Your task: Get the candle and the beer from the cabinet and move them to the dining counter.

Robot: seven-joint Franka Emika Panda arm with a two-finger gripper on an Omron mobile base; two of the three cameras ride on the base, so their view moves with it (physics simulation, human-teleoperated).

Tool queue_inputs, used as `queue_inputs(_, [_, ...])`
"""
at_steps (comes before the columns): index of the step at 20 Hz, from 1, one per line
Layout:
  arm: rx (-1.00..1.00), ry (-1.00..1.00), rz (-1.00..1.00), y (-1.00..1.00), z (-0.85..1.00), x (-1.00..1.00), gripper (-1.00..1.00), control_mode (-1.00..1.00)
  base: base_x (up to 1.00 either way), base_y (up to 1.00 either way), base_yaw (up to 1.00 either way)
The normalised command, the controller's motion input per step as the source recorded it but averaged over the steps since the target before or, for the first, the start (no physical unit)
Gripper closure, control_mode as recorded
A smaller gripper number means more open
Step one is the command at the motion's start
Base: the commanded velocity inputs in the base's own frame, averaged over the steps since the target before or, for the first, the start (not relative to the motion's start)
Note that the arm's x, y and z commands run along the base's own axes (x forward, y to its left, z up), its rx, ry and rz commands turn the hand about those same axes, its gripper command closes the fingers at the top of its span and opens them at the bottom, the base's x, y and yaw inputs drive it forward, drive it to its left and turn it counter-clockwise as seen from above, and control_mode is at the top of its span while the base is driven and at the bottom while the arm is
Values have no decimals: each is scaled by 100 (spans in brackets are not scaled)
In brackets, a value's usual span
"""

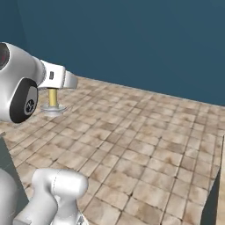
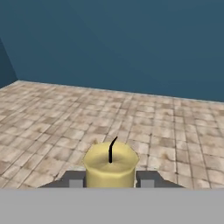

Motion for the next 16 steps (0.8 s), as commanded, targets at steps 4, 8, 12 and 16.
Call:
queue_inputs(4, [0, 0, 0, 0, 0, 0, 100, 100, 100, -42, 1])
queue_inputs(8, [0, 0, 0, 0, 0, 0, 100, 100, 100, -54, 12])
queue_inputs(12, [0, 0, 0, 0, 0, 0, 100, 100, 100, -67, 30])
queue_inputs(16, [0, 0, 0, 0, 0, 0, 100, 100, 92, -87, 43])
